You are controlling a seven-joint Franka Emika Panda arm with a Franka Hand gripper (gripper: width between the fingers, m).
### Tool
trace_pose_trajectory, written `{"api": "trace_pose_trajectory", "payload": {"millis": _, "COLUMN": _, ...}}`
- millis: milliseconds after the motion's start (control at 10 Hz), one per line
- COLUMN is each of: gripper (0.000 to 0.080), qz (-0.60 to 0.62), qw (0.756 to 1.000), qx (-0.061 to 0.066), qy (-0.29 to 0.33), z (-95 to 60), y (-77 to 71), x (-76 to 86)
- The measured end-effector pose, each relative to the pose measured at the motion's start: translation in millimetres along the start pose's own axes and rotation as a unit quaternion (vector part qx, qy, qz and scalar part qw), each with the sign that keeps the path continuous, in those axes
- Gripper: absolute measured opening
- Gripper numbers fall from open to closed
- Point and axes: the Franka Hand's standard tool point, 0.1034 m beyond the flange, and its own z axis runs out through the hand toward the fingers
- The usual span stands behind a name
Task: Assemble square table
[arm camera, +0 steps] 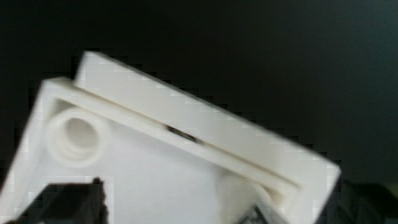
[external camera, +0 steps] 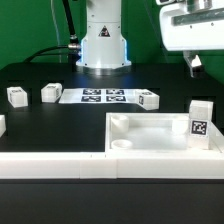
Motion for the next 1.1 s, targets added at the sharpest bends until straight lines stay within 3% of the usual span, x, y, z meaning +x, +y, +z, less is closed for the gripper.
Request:
{"api": "trace_pose_trajectory", "payload": {"millis": 600, "gripper": 0.0649, "qz": -0.192, "qw": 0.981, "qx": 0.0, "qy": 0.003, "z": 0.2, "y": -0.6, "x": 5.4}}
{"api": "trace_pose_trajectory", "payload": {"millis": 700, "gripper": 0.0649, "qz": -0.248, "qw": 0.969, "qx": -0.002, "qy": 0.008, "z": 4.8, "y": 9.6, "x": 7.2}}
{"api": "trace_pose_trajectory", "payload": {"millis": 800, "gripper": 0.0649, "qz": -0.313, "qw": 0.949, "qx": -0.025, "qy": 0.0, "z": 11.1, "y": 26.8, "x": -2.4}}
{"api": "trace_pose_trajectory", "payload": {"millis": 900, "gripper": 0.0649, "qz": -0.395, "qw": 0.917, "qx": -0.057, "qy": -0.009, "z": 12.0, "y": 39.0, "x": -10.3}}
{"api": "trace_pose_trajectory", "payload": {"millis": 1000, "gripper": 0.0649, "qz": -0.447, "qw": 0.892, "qx": -0.066, "qy": -0.002, "z": 10.4, "y": 41.2, "x": -7.7}}
{"api": "trace_pose_trajectory", "payload": {"millis": 1100, "gripper": 0.0649, "qz": -0.473, "qw": 0.878, "qx": -0.066, "qy": -0.004, "z": 10.7, "y": 41.6, "x": -5.9}}
